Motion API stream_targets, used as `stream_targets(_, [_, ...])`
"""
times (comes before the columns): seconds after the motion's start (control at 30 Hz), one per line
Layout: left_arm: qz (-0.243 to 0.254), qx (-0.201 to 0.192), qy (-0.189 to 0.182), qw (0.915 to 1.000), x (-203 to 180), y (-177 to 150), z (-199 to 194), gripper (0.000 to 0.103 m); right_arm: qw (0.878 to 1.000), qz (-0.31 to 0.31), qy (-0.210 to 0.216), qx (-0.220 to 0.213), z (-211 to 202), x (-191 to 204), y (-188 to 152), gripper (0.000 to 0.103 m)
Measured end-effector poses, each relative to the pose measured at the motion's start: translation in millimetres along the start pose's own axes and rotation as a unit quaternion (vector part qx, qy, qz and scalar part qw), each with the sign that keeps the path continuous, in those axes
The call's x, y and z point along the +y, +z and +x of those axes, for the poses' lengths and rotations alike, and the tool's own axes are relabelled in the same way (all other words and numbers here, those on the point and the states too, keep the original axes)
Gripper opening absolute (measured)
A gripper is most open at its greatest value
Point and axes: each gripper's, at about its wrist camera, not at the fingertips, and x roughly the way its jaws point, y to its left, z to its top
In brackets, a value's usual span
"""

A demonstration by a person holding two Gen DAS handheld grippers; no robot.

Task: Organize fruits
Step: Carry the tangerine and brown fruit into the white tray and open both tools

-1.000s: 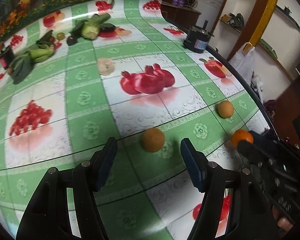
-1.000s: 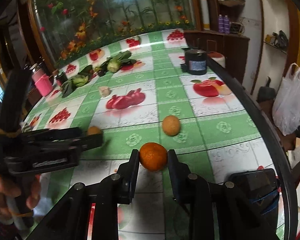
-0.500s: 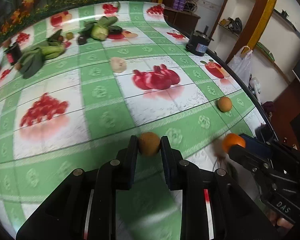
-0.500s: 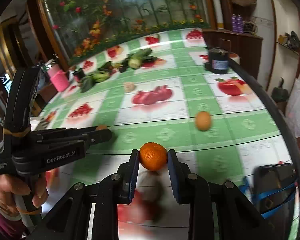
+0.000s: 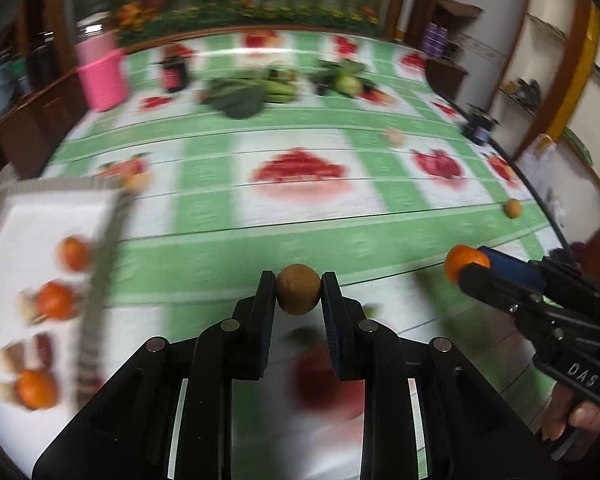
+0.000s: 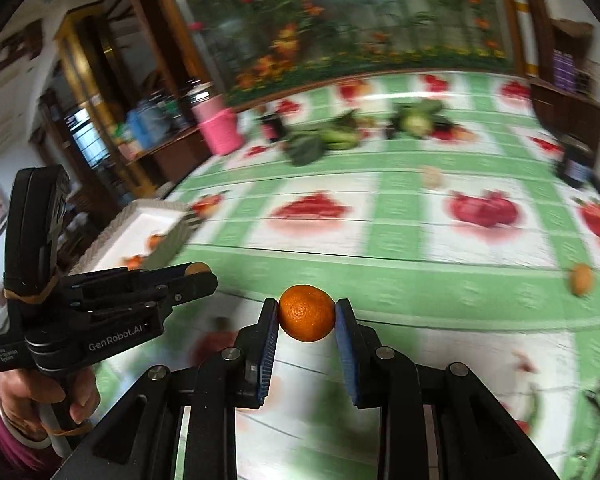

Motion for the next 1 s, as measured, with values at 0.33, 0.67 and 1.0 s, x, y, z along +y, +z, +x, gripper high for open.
stream_targets(0.33, [-0.086,-0.034,0.111,0.9896,139.1,-27.1,-59.9,0.022,0.989,-0.105,0.102,0.031,69.2,135.3,27.7,0.028])
stream_targets(0.67, [-0.147,-0.031,0.161,0.9754,217.9,-45.0,-68.5,0.022,0.975,-0.167,0.124,0.072,127.9,212.0,25.5,0.028])
stream_targets(1.0, [-0.160,-0.012,0.167,0.9728,239.6,-45.9,-56.7,0.022,0.964,-0.242,0.058,0.097,158.5,231.7,21.0,0.028])
